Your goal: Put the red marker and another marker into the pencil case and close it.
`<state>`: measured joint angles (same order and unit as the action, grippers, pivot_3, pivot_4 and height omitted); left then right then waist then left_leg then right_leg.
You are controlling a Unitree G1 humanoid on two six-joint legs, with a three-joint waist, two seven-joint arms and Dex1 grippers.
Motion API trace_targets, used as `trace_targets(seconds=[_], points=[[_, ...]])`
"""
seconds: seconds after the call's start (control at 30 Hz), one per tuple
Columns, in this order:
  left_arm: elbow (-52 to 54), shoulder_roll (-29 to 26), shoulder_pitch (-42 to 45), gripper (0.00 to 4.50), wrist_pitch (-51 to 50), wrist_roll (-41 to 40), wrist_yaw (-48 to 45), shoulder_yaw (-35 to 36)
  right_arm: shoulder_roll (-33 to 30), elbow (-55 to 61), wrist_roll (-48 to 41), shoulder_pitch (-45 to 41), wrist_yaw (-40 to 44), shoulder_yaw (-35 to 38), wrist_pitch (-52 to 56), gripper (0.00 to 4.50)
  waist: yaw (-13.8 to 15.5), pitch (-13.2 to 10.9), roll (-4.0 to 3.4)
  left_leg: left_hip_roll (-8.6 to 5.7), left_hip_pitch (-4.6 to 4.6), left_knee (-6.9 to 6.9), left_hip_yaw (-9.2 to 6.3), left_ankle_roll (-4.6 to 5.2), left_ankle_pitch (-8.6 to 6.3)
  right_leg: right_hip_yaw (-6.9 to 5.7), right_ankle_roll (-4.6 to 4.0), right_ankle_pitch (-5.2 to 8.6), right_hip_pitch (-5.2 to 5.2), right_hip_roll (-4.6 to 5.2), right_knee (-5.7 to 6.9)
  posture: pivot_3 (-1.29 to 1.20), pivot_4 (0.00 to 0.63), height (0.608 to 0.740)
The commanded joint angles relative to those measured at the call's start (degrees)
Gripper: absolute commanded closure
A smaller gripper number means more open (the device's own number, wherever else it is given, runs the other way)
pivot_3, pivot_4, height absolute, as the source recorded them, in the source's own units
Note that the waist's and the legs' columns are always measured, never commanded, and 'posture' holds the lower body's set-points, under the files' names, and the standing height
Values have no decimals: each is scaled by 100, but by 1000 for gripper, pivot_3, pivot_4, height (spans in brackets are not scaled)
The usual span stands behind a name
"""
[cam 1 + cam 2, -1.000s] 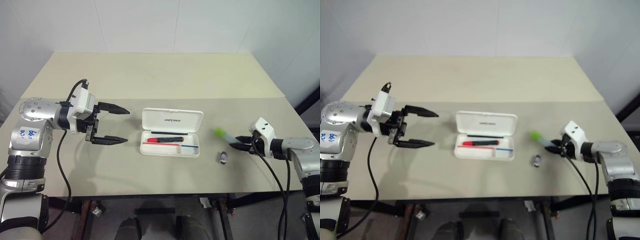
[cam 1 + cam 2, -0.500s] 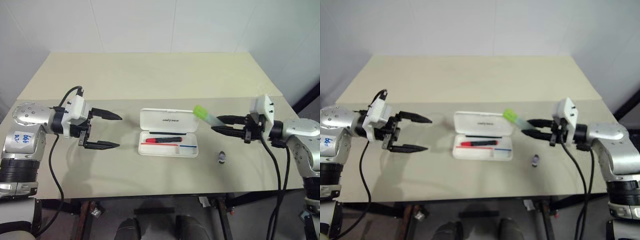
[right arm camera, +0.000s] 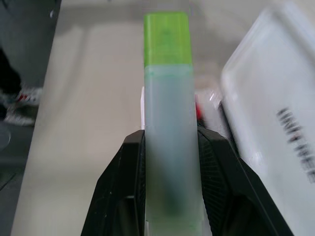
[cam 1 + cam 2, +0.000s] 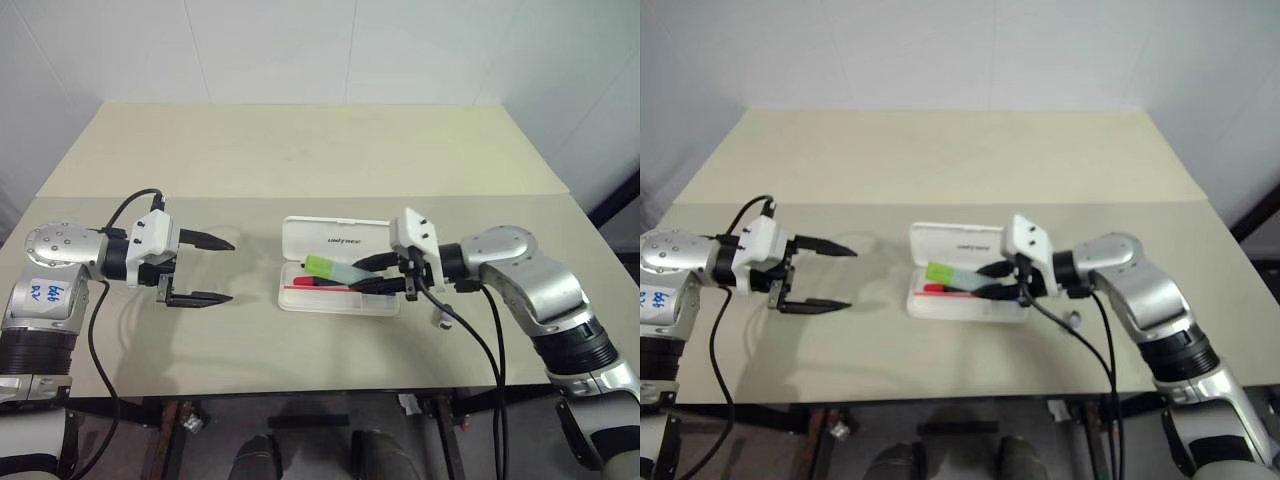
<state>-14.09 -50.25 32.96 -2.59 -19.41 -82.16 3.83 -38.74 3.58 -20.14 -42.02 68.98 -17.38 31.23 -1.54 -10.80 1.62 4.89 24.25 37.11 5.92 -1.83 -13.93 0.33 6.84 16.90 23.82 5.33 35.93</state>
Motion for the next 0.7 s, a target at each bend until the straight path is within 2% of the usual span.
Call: trace_targets(seconds=[0.03,0.33,0.7], points=[[264,-57,-5,0,-41,-86,87,118,165,-338,218,-382,224,-148,-209,3398,-3,0,0,0,-1,1,0,0,0,0,0,0,0,0,2,0,150,740],[592,-86,-223,0,-299,-231,218,218,873,-1361,992,-640,338,-676,-962,3398,-15,0,0,3,0,-4,3,-5,2,0,0,0,7,-3,5,0,150,740],[800,-161,-396,0,-454,-287,302,290,1312,-1770,1274,-739,346,-667,-1163,3398,-12,0,0,2,1,-3,4,-5,2,1,1,0,9,-2,8,0,150,740]])
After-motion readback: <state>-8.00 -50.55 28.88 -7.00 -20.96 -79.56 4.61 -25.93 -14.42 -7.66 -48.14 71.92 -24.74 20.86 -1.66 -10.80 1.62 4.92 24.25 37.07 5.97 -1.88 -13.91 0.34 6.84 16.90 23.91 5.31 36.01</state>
